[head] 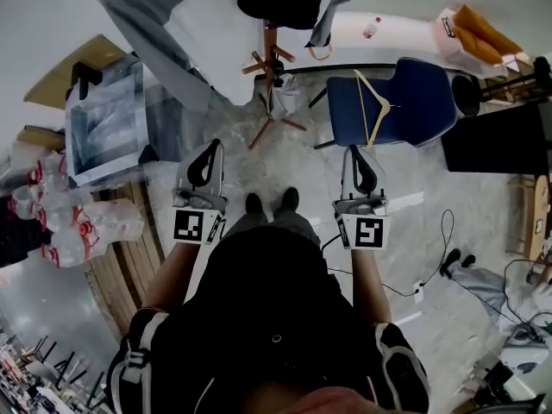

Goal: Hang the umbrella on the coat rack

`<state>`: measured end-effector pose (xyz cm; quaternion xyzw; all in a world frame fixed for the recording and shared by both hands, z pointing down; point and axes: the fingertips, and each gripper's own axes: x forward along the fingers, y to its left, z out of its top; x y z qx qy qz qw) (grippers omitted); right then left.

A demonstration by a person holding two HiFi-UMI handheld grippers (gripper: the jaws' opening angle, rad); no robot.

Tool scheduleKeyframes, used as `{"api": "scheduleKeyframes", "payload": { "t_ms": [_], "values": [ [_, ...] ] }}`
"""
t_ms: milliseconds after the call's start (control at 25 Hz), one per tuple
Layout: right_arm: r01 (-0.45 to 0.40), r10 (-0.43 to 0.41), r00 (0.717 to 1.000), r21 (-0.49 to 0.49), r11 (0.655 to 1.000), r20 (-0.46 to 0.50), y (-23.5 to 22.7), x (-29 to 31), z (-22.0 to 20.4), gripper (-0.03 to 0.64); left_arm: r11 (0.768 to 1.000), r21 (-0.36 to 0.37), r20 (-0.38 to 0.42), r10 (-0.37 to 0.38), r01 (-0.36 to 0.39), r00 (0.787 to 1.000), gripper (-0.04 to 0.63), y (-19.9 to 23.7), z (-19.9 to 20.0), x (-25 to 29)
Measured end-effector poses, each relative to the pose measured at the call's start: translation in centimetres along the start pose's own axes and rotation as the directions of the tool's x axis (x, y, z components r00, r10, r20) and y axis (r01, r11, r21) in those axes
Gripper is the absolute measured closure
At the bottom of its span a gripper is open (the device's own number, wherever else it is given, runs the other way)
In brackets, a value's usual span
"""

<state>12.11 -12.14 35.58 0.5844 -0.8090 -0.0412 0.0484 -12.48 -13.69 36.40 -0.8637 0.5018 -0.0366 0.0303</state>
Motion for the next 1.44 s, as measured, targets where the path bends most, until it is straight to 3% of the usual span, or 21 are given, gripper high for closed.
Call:
{"api": "scheduleKeyframes", "payload": {
  "t_ms": [480, 720, 1280, 1440],
  "values": [
    [0.016, -0.016, 1.0, 0.004, 1.0, -0.017, 0.6, -0.3, -0.3, 0.617, 0.998, 0.003, 0.008, 0.064, -0.064, 0.998, 0.595, 1.5, 0.8, -1.1],
    [0.004, -0.003, 0.997, 0.002, 1.0, -0.077, 0.6, -0.1, -0.9, 0.617, 0.998, 0.006, 0.0, 0.062, -0.062, 0.998, 0.595, 1.4, 0.6, -1.3],
    [-0.008, 0.009, 0.992, 0.012, 1.0, -0.127, 0.8, 0.2, -1.4, 0.617, 0.999, -0.003, -0.002, 0.054, -0.054, 0.999, 0.595, 1.1, 0.3, -1.4],
    [-0.024, 0.023, 0.994, -0.004, 1.0, -0.103, 1.1, 0.4, -1.5, 0.617, 0.999, -0.003, -0.003, 0.053, -0.053, 0.999, 0.595, 1.2, 0.3, -1.4]
  ]
}}
